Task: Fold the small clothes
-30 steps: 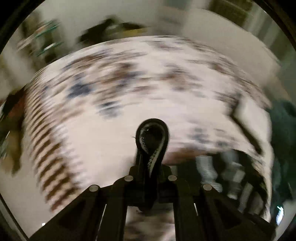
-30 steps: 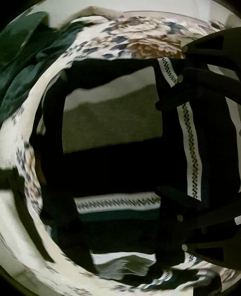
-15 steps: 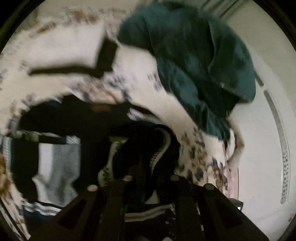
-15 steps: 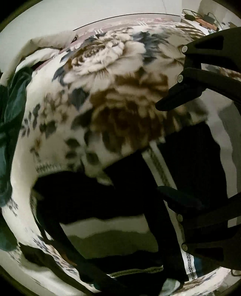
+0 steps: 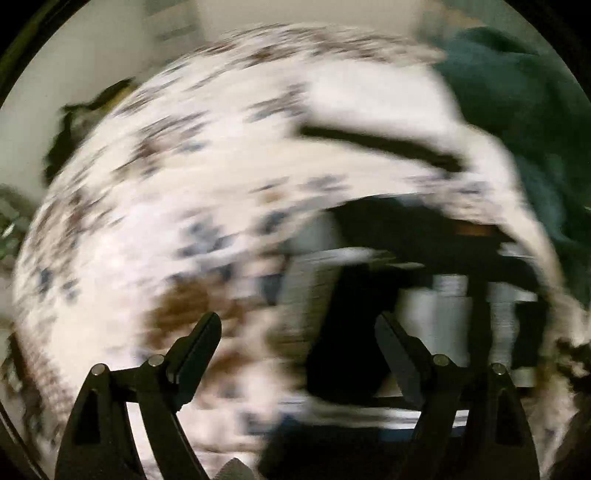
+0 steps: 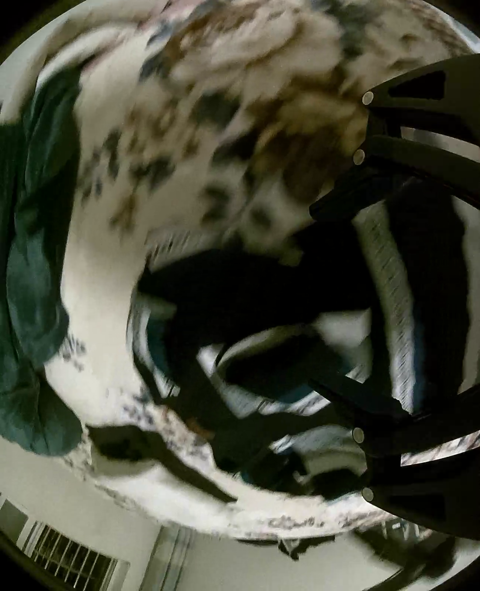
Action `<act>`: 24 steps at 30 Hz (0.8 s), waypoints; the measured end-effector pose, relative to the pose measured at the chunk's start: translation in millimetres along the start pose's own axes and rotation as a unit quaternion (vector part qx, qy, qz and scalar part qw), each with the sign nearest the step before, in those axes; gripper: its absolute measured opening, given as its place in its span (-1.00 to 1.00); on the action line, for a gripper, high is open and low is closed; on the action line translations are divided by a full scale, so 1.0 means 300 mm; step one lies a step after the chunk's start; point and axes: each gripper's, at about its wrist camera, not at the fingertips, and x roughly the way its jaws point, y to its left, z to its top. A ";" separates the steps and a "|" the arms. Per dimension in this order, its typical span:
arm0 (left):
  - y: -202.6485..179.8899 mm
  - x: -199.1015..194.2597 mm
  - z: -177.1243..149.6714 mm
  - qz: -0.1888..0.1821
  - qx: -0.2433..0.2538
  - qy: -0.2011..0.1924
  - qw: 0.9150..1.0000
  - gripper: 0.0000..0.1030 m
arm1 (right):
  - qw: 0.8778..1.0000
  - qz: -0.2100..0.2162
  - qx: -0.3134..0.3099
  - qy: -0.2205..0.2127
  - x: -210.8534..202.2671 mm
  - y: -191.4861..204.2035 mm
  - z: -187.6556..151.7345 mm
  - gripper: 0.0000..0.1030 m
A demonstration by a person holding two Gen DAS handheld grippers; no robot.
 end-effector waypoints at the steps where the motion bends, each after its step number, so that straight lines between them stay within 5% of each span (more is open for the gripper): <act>1: 0.078 0.029 -0.010 0.019 -0.019 0.013 1.000 0.65 | 1.000 0.004 -0.006 0.009 0.045 0.026 0.027 0.64; 3: 0.155 0.059 -0.017 0.034 -0.045 0.024 0.998 0.65 | 0.999 0.014 -0.021 0.029 0.141 0.078 0.067 0.52; 4: 0.199 0.075 -0.026 0.037 -0.062 0.031 0.997 0.65 | 0.998 0.022 -0.038 0.048 0.193 0.113 0.074 -0.02; 5: 0.221 0.084 -0.031 0.038 -0.073 0.036 0.996 0.65 | 0.997 0.006 -0.051 0.057 0.217 0.131 0.079 -0.90; 11: 0.217 0.140 0.002 -0.003 -0.117 0.044 0.992 0.65 | 0.996 -0.076 -0.020 -0.051 0.029 0.035 0.145 -0.88; 19: -0.041 0.290 0.153 -0.063 -0.047 0.057 0.995 0.65 | 0.991 -0.125 -0.036 -0.014 0.083 -0.014 0.167 -0.88; 24: -0.169 0.500 0.218 -0.026 0.031 0.099 0.994 0.70 | 0.988 -0.152 -0.017 0.003 0.139 -0.061 0.186 -0.87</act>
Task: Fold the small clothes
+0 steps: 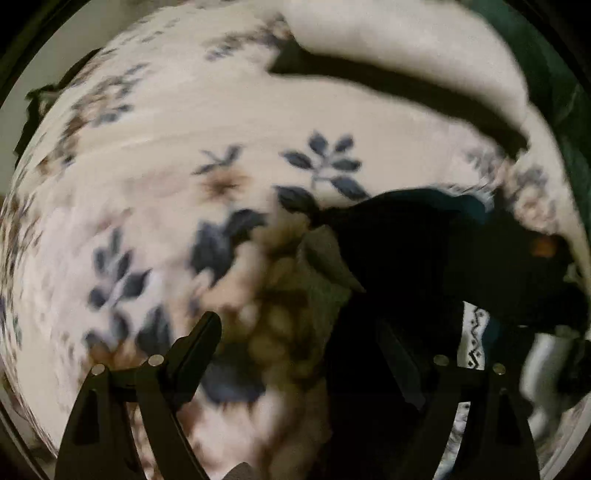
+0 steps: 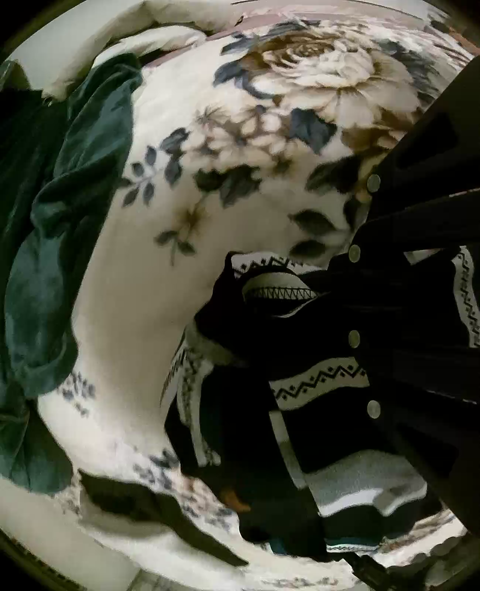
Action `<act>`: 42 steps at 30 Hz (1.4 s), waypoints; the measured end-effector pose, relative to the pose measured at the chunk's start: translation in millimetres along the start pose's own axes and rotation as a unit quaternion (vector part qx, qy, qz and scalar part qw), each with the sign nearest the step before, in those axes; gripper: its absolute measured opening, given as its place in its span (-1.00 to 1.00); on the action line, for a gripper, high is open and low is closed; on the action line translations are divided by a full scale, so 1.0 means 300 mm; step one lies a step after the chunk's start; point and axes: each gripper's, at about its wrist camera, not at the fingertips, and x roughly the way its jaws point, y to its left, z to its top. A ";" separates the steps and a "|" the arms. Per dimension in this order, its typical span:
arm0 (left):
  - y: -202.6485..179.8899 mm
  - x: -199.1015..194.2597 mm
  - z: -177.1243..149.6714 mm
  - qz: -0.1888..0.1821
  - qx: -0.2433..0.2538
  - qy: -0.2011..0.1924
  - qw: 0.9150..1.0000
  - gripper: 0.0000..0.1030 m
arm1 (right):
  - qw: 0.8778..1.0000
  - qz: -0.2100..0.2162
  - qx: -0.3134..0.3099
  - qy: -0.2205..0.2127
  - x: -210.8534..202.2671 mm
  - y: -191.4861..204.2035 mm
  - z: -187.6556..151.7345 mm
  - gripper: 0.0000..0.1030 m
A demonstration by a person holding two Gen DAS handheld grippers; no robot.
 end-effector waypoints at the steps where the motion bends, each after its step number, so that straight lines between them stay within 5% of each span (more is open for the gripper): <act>1: 0.000 0.015 0.013 -0.003 0.003 0.006 1.000 0.70 | 1.000 0.000 0.005 0.012 0.015 0.002 0.002 -0.83; 3: 0.016 -0.004 0.024 -0.018 -0.002 0.007 1.000 0.69 | 1.000 -0.007 0.006 0.023 0.009 0.012 0.000 -0.64; 5: 0.059 -0.078 0.000 -0.032 -0.011 -0.011 0.999 0.69 | 1.000 -0.019 -0.011 0.013 -0.045 0.040 -0.014 -0.13; 7: 0.117 -0.151 -0.054 -0.044 -0.030 -0.024 0.998 0.69 | 0.999 -0.006 -0.035 -0.017 -0.134 0.095 -0.038 0.02; 11: 0.240 -0.228 -0.225 -0.094 -0.113 -0.020 0.989 0.69 | 0.991 0.066 -0.117 -0.009 -0.210 0.311 -0.071 0.03; 16: 0.206 -0.128 -0.328 -0.184 -0.163 0.007 0.969 0.60 | 0.958 0.162 -0.229 0.056 -0.122 0.725 -0.075 0.03; 23: 0.092 -0.081 -0.321 -0.213 -0.115 -0.024 0.970 -0.64 | 0.909 0.157 -0.357 0.148 0.114 1.182 -0.103 0.03; 25: 0.079 -0.092 -0.324 -0.214 -0.107 -0.039 0.970 -0.72 | 0.899 0.149 -0.376 0.165 0.164 1.248 -0.122 0.03; 27: 0.074 -0.098 -0.332 -0.217 -0.105 -0.046 0.969 -0.78 | 0.888 0.142 -0.405 0.166 0.182 1.289 -0.150 -0.40; 28: 0.071 -0.095 -0.334 -0.218 -0.107 -0.047 0.969 -0.79 | 0.886 0.141 -0.413 0.157 0.171 1.294 -0.161 -0.84; 31: 0.085 -0.103 -0.344 -0.225 -0.111 -0.052 0.967 -0.81 | 0.892 0.142 -0.411 0.126 0.135 1.292 -0.152 -0.88; 36: 0.110 -0.091 -0.356 -0.230 -0.114 -0.052 0.965 -0.81 | 0.921 0.130 -0.359 0.073 0.093 1.237 -0.043 -0.90; 42: 0.108 -0.096 -0.358 -0.232 -0.107 -0.046 0.966 -0.81 | 0.932 0.099 -0.335 0.097 0.133 1.222 0.022 -0.91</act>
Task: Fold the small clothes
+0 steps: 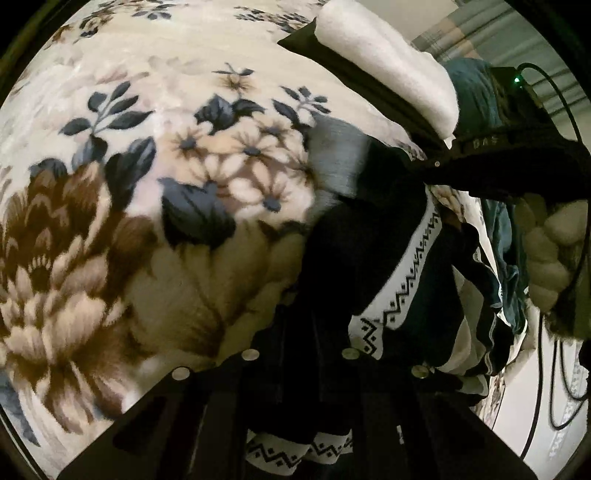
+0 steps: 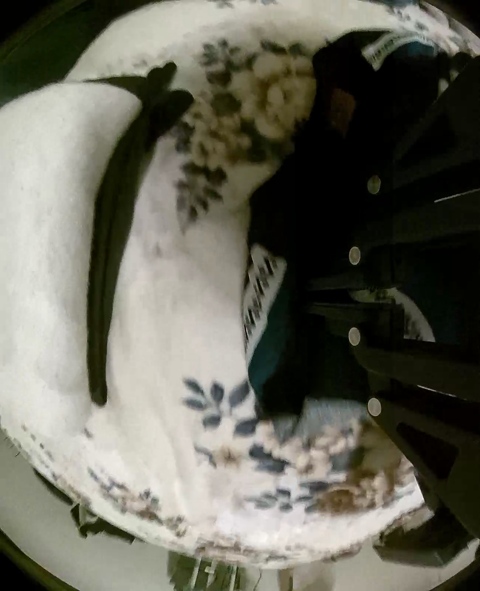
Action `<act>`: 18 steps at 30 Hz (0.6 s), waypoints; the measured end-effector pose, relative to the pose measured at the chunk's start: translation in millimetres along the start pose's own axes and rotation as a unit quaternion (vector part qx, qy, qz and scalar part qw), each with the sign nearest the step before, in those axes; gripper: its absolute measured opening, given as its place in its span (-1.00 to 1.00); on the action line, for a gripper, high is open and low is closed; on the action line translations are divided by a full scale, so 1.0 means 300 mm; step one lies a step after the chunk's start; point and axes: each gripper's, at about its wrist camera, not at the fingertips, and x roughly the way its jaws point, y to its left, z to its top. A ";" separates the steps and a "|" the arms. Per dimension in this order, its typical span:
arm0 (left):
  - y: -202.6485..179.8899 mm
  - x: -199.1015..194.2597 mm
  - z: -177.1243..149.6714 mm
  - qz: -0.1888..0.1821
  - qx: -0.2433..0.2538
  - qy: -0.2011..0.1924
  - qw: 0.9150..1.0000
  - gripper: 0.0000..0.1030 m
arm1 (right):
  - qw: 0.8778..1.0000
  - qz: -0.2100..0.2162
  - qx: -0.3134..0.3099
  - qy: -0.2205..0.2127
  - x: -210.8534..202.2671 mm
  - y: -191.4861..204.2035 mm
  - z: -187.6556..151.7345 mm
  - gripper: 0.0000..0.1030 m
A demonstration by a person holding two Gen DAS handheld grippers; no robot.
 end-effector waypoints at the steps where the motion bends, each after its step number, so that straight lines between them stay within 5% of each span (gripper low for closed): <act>1: 0.003 -0.009 0.009 -0.008 -0.003 0.004 1.000 -0.81 | 1.000 0.016 0.019 0.006 -0.010 -0.015 0.012 -0.89; 3: 0.011 -0.024 0.036 -0.013 -0.008 0.012 1.000 -0.74 | 0.999 0.038 0.033 -0.002 -0.045 -0.029 0.027 -0.60; 4: 0.020 -0.033 0.057 -0.018 -0.016 0.012 1.000 -0.75 | 0.999 0.039 0.035 -0.009 -0.071 -0.034 0.024 -0.15; 5: 0.035 -0.042 0.089 -0.029 -0.030 0.010 0.999 -0.60 | 0.998 0.041 0.038 -0.014 -0.094 -0.039 0.012 -0.01; 8: 0.079 -0.034 0.216 -0.066 -0.063 0.009 0.996 -0.11 | 0.995 0.052 0.080 -0.018 -0.151 -0.089 -0.088 -0.01; 11: 0.083 0.038 0.364 -0.082 -0.055 0.025 0.995 -0.11 | 0.988 0.052 0.148 -0.007 -0.154 -0.140 -0.278 -0.01; 13: 0.066 0.100 0.436 -0.081 -0.039 0.049 0.995 -0.11 | 0.975 0.059 0.213 0.005 -0.132 -0.180 -0.419 -0.01; 16: 0.023 0.161 0.498 -0.074 -0.005 0.073 0.995 -0.15 | 0.934 0.125 0.333 0.020 -0.050 -0.227 -0.633 -0.01; 17: 0.000 0.165 0.506 -0.068 0.012 0.073 0.995 -0.23 | 0.913 0.159 0.374 0.024 -0.014 -0.239 -0.690 -0.01; 18: -0.019 0.164 0.509 -0.062 0.029 0.069 0.995 -0.61 | 0.898 0.182 0.400 0.024 0.014 -0.242 -0.721 -0.01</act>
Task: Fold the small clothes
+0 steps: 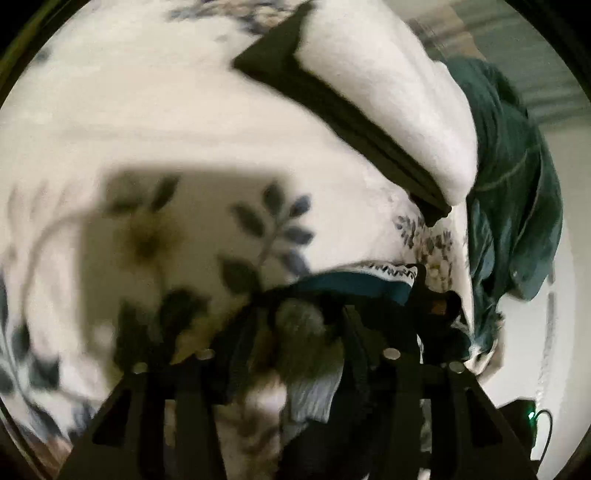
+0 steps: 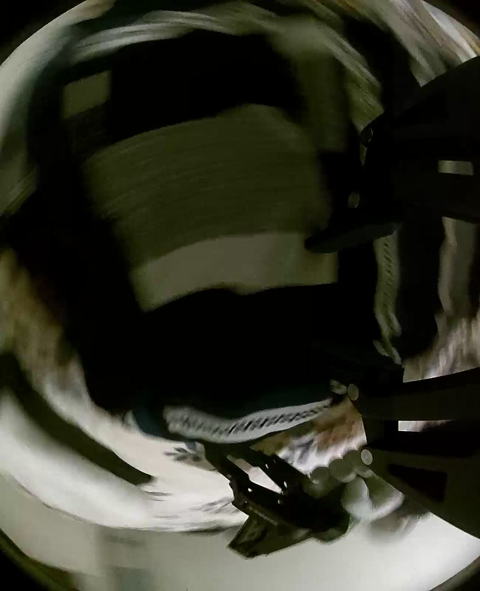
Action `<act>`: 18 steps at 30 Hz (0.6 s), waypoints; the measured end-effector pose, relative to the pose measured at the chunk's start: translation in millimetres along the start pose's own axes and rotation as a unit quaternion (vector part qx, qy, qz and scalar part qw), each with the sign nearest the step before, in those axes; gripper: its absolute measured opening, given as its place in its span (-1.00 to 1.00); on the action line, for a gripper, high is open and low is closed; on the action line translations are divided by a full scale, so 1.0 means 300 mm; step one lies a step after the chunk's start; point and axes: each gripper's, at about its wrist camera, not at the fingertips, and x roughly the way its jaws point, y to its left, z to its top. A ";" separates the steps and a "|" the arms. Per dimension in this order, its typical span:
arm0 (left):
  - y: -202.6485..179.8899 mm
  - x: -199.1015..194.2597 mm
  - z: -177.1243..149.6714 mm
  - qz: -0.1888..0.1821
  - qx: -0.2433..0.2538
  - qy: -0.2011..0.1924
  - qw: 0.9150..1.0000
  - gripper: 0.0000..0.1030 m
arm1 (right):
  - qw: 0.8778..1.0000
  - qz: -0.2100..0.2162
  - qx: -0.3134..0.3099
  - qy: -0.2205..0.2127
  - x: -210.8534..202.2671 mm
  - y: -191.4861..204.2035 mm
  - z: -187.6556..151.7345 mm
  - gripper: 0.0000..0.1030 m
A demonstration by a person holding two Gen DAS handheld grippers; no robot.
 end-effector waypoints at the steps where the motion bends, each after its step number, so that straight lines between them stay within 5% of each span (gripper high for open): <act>1: -0.017 0.000 0.004 0.010 0.016 0.001 1.000 -0.75 | 0.999 0.027 0.026 0.002 0.023 -0.027 -0.007 -0.01; 3: -0.037 -0.002 0.010 0.022 0.037 0.001 0.999 -0.78 | 0.995 0.071 0.064 -0.010 0.060 -0.055 -0.012 -0.12; 4: -0.045 0.001 0.013 0.028 0.044 0.001 0.999 -0.79 | 0.994 0.078 0.073 -0.025 0.070 -0.060 -0.011 -0.69; 5: -0.046 0.004 0.020 0.030 0.045 0.002 0.999 -0.80 | 0.994 0.066 0.074 -0.036 0.072 -0.061 -0.015 -0.93; 9: -0.029 0.015 0.049 0.043 0.041 0.009 0.998 -0.82 | 0.996 0.005 0.067 -0.057 0.024 -0.100 -0.052 -0.95; 15: -0.047 -0.024 0.061 0.035 0.042 0.004 0.999 -0.78 | 0.999 -0.027 0.026 -0.036 -0.018 -0.132 -0.081 -0.94; 17: -0.044 -0.073 0.035 0.021 0.036 0.010 0.999 -0.72 | 0.999 -0.035 0.001 -0.033 -0.041 -0.097 -0.090 -0.75; 18: -0.043 -0.103 0.010 0.019 0.034 0.008 0.999 -0.52 | 0.999 -0.038 -0.012 -0.032 -0.054 -0.071 -0.091 -0.65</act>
